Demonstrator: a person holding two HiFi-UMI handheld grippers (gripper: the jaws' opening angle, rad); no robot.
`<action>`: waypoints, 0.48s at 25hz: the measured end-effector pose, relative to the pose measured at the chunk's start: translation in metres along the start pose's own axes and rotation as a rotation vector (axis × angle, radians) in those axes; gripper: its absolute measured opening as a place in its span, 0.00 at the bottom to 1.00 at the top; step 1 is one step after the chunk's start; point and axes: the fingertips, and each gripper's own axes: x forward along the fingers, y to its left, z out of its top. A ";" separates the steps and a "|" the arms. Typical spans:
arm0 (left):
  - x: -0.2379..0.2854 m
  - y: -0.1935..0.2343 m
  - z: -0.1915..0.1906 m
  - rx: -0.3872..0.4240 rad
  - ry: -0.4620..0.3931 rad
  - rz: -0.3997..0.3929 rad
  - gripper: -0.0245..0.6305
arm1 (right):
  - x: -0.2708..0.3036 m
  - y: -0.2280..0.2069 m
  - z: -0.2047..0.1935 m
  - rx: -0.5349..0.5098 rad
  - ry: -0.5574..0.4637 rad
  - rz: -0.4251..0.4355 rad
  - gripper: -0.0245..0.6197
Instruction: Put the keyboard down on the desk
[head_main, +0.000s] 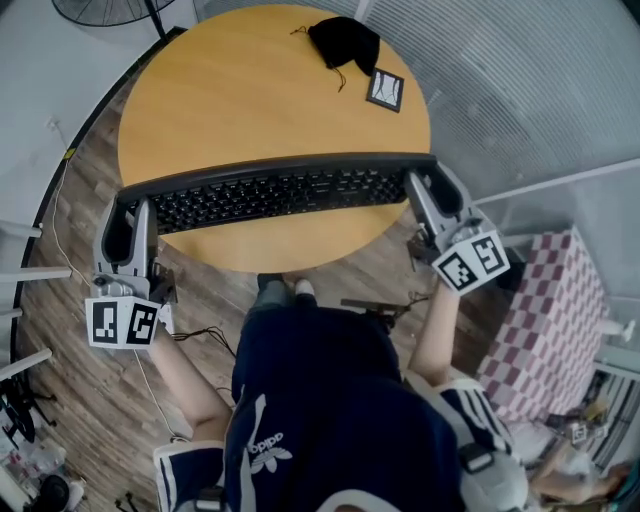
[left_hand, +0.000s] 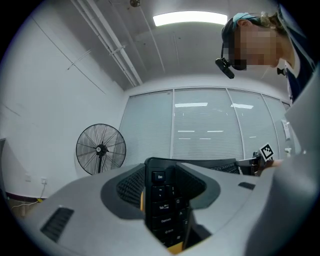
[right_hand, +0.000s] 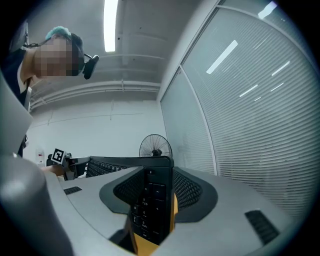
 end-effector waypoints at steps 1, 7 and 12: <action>0.006 0.005 0.001 0.001 0.000 -0.010 0.31 | 0.005 -0.001 0.001 -0.002 -0.007 -0.009 0.29; 0.049 0.039 0.000 0.004 0.001 -0.064 0.31 | 0.034 -0.001 -0.001 -0.004 -0.024 -0.074 0.29; 0.070 0.054 -0.016 -0.003 0.045 -0.115 0.31 | 0.041 -0.004 -0.018 0.024 -0.005 -0.132 0.29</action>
